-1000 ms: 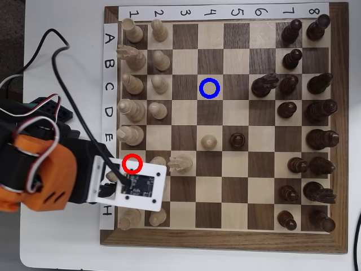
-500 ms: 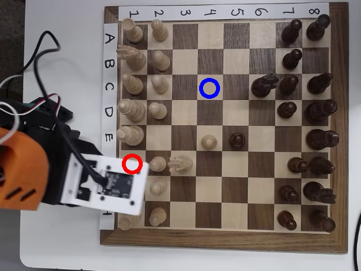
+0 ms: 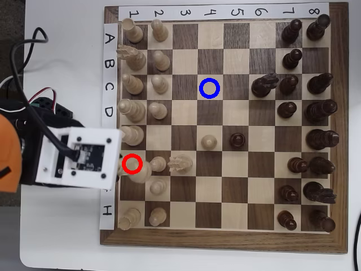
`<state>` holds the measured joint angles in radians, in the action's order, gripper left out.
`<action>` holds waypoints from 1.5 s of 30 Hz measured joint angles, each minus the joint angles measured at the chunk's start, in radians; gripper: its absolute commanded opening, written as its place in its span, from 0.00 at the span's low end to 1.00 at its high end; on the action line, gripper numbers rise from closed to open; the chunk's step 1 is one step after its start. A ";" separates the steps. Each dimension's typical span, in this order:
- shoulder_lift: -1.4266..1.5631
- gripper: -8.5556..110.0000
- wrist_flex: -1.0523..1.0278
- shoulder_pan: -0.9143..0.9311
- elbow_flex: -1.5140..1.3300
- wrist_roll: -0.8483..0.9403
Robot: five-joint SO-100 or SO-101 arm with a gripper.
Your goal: Move the piece to destination
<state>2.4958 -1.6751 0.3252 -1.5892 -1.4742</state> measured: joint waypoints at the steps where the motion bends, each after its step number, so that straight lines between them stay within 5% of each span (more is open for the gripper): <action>1: 0.003 0.07 0.008 -0.025 0.000 -0.006; 29: -0.123 0.07 0.242 -0.311 -0.017 -0.031; 45: -0.311 0.07 0.207 -0.525 -0.020 -0.175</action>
<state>2.1844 -1.4680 -0.1994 -1.6091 -1.6490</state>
